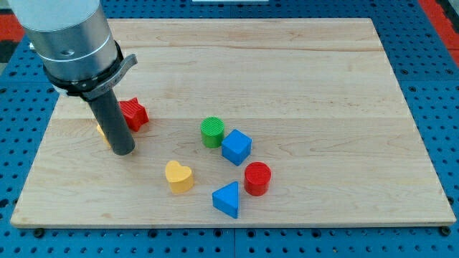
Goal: Push the yellow hexagon towards the green star
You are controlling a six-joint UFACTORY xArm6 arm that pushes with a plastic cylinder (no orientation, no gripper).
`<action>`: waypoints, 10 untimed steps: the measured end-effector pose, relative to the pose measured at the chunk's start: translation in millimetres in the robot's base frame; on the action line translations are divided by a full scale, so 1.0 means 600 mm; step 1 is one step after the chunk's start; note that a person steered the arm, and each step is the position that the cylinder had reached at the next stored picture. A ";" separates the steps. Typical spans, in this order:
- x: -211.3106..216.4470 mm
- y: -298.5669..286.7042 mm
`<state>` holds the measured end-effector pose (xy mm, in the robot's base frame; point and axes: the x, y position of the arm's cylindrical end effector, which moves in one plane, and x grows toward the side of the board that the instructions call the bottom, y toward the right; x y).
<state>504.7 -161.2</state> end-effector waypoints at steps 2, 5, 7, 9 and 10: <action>0.025 -0.003; 0.029 -0.037; -0.007 -0.037; -0.045 -0.037; -0.051 -0.027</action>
